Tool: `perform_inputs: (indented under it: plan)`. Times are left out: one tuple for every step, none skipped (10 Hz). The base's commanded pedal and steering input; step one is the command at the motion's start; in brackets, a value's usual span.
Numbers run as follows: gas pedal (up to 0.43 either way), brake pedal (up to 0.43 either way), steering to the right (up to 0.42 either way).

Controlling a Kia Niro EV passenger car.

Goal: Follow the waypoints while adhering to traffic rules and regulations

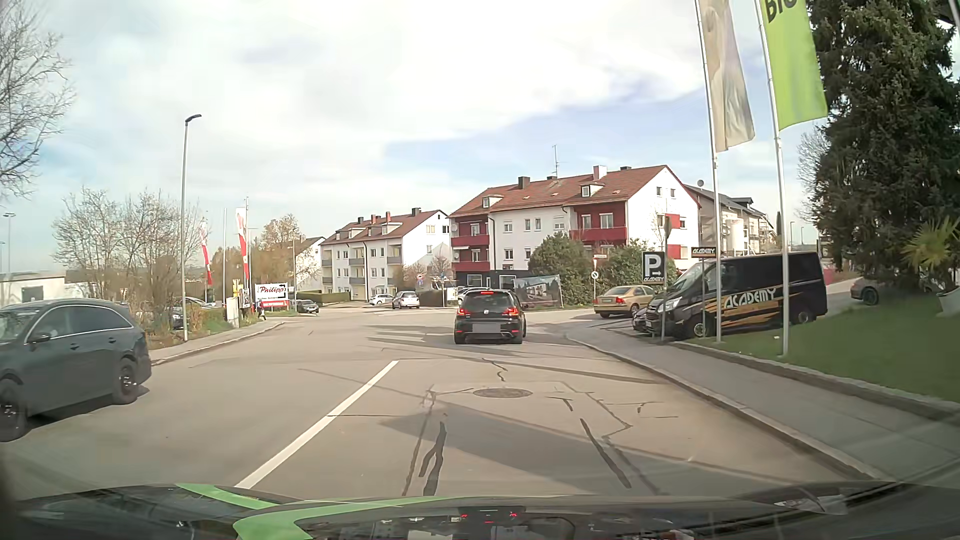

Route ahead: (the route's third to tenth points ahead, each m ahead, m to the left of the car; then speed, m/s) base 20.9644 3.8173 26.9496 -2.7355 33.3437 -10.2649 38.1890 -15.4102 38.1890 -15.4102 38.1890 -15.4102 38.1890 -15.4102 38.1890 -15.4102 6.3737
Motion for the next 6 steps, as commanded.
perform_inputs:
  plan:
    - [0.000, 0.183, -0.017]
    - [0.000, 0.201, -0.017]
    - [0.000, 0.201, -0.017]
    - [0.000, 0.201, -0.016]
    - [0.000, 0.201, -0.016]
    - [0.000, 0.213, -0.016]
